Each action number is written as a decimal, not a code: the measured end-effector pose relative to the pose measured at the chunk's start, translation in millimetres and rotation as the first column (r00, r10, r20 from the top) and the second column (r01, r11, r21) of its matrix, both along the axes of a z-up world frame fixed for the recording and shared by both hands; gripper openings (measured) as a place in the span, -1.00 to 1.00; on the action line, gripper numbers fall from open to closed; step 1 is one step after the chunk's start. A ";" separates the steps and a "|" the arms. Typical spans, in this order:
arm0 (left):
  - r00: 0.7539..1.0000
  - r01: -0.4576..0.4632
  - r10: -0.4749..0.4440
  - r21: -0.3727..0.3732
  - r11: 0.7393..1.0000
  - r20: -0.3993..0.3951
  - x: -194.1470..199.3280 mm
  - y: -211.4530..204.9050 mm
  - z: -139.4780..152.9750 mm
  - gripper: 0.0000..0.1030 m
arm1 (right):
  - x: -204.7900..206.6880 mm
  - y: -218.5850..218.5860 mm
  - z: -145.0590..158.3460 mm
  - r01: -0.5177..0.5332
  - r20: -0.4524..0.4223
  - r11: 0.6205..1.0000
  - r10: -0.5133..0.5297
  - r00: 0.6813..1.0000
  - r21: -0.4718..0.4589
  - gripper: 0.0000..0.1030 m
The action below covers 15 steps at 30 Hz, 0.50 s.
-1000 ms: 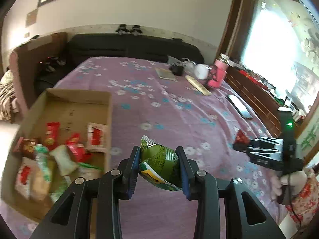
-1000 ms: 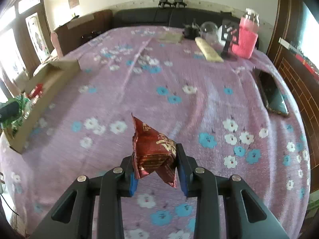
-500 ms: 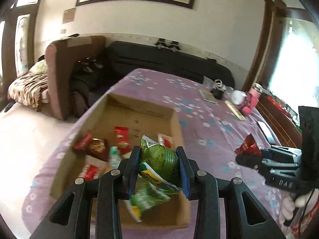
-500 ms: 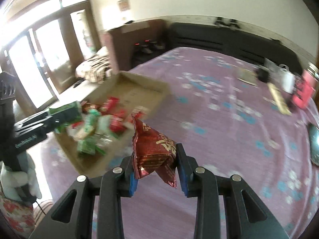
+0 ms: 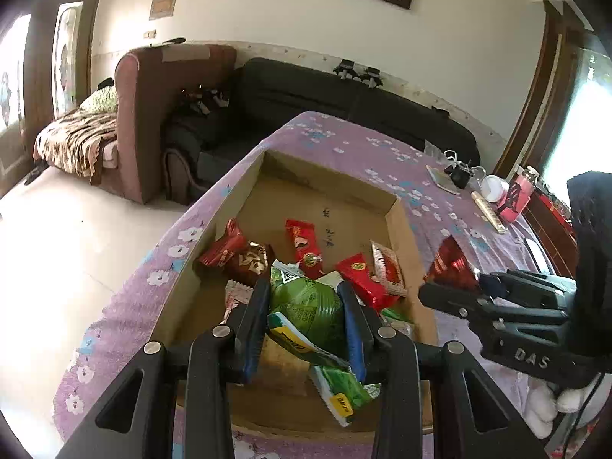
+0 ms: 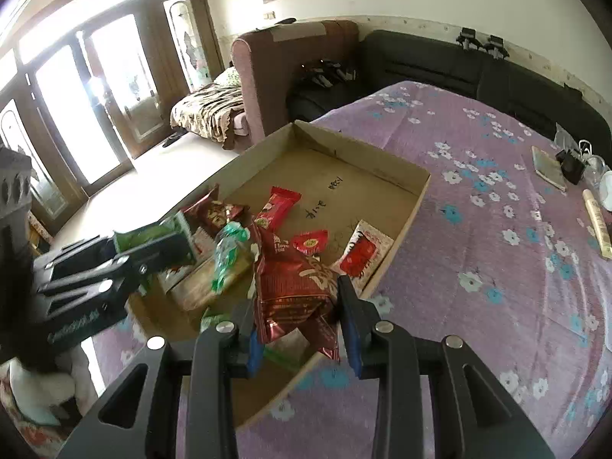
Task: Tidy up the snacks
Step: 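Carry both snacks over the box and open both grippers to drop them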
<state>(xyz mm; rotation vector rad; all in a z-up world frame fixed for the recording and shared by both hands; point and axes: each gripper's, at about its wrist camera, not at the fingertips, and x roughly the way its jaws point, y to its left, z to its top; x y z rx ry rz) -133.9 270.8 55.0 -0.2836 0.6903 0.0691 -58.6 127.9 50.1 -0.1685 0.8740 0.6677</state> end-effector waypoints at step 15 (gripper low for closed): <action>0.998 -0.020 0.023 0.052 0.998 -0.061 29.7 4.2 -11.0 -0.27 | 48.6 36.5 -23.1 0.041 -0.034 0.999 -0.042 0.999 -0.034 -0.37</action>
